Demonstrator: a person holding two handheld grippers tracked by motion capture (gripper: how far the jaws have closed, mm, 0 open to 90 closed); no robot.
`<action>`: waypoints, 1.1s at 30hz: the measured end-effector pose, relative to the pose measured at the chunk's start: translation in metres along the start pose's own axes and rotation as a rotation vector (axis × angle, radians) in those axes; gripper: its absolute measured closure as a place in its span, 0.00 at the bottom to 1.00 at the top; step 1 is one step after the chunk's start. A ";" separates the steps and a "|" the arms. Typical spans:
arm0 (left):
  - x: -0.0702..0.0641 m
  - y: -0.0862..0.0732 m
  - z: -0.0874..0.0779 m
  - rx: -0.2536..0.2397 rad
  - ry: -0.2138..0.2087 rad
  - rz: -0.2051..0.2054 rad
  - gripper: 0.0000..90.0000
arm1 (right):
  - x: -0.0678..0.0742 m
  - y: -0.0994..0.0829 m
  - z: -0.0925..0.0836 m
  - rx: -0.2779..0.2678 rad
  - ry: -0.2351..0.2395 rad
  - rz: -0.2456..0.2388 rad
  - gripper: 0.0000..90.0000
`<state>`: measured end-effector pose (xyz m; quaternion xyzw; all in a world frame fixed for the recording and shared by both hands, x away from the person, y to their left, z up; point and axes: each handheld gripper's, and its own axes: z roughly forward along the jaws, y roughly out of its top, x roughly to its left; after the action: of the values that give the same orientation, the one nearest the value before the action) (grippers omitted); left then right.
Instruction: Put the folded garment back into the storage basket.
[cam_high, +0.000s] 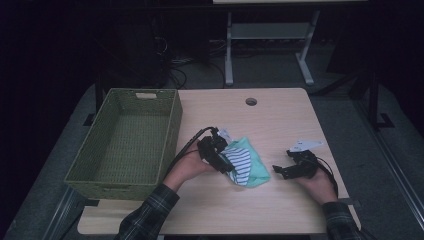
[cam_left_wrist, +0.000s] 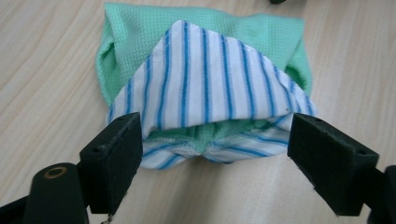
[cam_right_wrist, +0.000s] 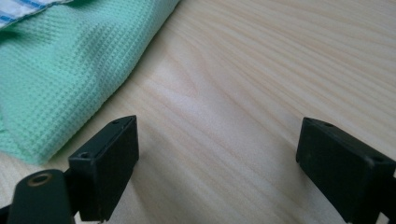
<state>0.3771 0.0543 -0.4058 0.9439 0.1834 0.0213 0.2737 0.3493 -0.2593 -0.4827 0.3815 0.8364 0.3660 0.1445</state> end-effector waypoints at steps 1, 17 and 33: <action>0.000 0.001 0.002 0.001 -0.002 -0.008 0.16 | 0.000 0.000 0.000 -0.001 -0.002 0.002 0.14; 0.000 0.003 0.045 0.137 -0.010 0.009 0.15 | 0.000 0.000 0.000 -0.003 -0.011 0.016 0.15; -0.006 0.002 0.051 0.182 0.031 0.094 0.18 | 0.000 0.000 0.001 -0.003 -0.018 0.020 0.15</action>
<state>0.3789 0.0246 -0.4473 0.9720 0.1442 0.0318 0.1826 0.3499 -0.2590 -0.4828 0.3929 0.8307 0.3651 0.1490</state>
